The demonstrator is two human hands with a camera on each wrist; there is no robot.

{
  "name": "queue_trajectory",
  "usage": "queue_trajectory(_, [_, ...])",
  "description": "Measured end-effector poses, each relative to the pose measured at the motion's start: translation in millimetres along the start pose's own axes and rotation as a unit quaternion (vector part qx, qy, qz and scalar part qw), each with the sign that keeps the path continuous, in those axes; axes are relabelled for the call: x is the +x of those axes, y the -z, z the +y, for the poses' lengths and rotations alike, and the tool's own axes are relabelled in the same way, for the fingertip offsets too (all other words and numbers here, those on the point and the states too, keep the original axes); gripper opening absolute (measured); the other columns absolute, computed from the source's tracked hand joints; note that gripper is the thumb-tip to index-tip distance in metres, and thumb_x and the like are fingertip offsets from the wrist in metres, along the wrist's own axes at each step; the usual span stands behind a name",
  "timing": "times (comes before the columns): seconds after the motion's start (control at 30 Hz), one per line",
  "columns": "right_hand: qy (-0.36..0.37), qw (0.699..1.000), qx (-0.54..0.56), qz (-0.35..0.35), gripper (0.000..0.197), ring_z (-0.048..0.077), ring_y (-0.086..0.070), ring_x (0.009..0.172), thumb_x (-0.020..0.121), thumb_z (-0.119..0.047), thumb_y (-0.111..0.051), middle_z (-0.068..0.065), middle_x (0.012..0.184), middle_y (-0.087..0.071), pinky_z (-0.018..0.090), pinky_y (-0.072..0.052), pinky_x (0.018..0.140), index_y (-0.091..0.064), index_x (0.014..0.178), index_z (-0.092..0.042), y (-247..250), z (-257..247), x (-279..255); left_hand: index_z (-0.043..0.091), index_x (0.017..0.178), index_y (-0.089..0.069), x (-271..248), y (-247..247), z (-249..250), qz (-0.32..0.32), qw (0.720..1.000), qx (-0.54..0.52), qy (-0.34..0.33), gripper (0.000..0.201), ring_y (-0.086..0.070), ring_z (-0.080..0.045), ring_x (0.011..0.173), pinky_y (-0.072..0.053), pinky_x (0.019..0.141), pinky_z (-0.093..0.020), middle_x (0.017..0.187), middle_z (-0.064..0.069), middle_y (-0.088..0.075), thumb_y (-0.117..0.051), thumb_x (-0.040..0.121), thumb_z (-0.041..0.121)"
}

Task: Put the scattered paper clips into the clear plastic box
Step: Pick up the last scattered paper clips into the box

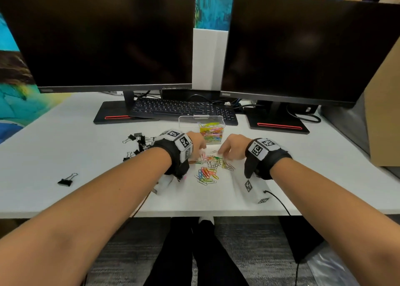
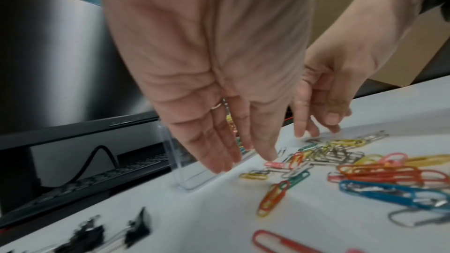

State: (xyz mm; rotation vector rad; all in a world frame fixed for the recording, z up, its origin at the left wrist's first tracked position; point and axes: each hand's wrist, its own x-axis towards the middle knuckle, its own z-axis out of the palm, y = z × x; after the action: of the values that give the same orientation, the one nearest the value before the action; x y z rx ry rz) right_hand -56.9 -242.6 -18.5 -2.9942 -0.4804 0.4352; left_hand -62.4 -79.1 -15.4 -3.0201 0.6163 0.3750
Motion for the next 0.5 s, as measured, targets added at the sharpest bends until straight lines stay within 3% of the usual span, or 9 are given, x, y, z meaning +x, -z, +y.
queue_trajectory(0.13, [-0.058,0.998,0.013,0.024,0.038,0.022,-0.059,0.11,0.083,-0.023,-0.067,0.005,0.122,-0.064,0.026,-0.047,0.09,-0.065,0.12,-0.013,-6,9,-10,0.009,0.135,-0.05,-12,9,-20,-0.032,0.998,0.007,0.06,0.052,-0.053,-0.024,0.122,-0.043,0.102,-0.03,0.135,-0.007,-0.055,-0.065,0.087,0.02])
queue_trajectory(0.27, [-0.097,0.994,0.059,0.006,0.05,0.02,-0.063,0.082,0.069,-0.039,-0.081,0.008,0.1,-0.071,0.028,-0.052,0.076,-0.068,0.106,-0.008,-13,9,-17,0.018,0.114,-0.069,-19,11,-34,-0.093,0.992,0.01,0.08,0.043,-0.065,-0.02,0.095,-0.052,0.084,-0.027,0.113,-0.002,-0.069,-0.076,0.072,0.016])
queue_trajectory(0.3, [-0.102,0.993,0.066,0.002,0.046,0.02,-0.062,0.074,0.066,-0.039,-0.082,0.007,0.092,-0.072,0.028,-0.053,0.074,-0.068,0.097,-0.007,-13,7,-17,0.025,0.106,-0.072,-15,7,-39,-0.099,0.991,0.019,0.083,0.045,-0.067,-0.018,0.088,-0.055,0.083,-0.028,0.104,0.003,-0.072,-0.081,0.062,0.027])
queue_trajectory(0.37, [-0.109,0.992,0.064,0.0,0.036,0.019,-0.061,0.067,0.063,-0.036,-0.085,0.005,0.078,-0.068,0.028,-0.053,0.068,-0.063,0.076,-0.009,-14,3,-15,0.03,0.092,-0.072,-4,-4,-47,-0.107,0.988,0.041,0.104,0.068,-0.068,-0.015,0.081,-0.057,0.081,-0.032,0.09,0.011,-0.072,-0.084,0.032,0.058])
queue_trajectory(0.4, [-0.11,0.992,0.062,0.002,0.036,0.019,-0.064,0.07,0.061,-0.034,-0.086,0.004,0.078,-0.068,0.028,-0.054,0.068,-0.064,0.075,-0.009,-14,0,-15,0.028,0.088,-0.071,-3,-6,-45,-0.109,0.987,0.046,0.111,0.079,-0.069,-0.015,0.08,-0.057,0.081,-0.033,0.086,0.01,-0.073,-0.081,0.021,0.069])
queue_trajectory(0.43, [-0.109,0.992,0.064,0.002,0.037,0.021,-0.068,0.076,0.06,-0.031,-0.087,0.005,0.083,-0.071,0.03,-0.057,0.072,-0.068,0.081,-0.007,-15,-2,-13,0.026,0.086,-0.07,-5,-9,-41,-0.115,0.986,0.04,0.115,0.081,-0.07,-0.017,0.08,-0.056,0.082,-0.034,0.085,0.008,-0.073,-0.079,0.021,0.073])
queue_trajectory(0.5, [-0.106,0.992,0.075,-0.001,0.043,0.022,-0.07,0.085,0.06,-0.024,-0.087,0.008,0.094,-0.074,0.031,-0.058,0.079,-0.072,0.095,-0.004,-15,-7,-9,0.022,0.084,-0.069,-20,-8,-25,-0.126,0.986,0.025,0.109,0.064,-0.071,-0.02,0.084,-0.056,0.085,-0.035,0.088,0.002,-0.074,-0.083,0.039,0.065])
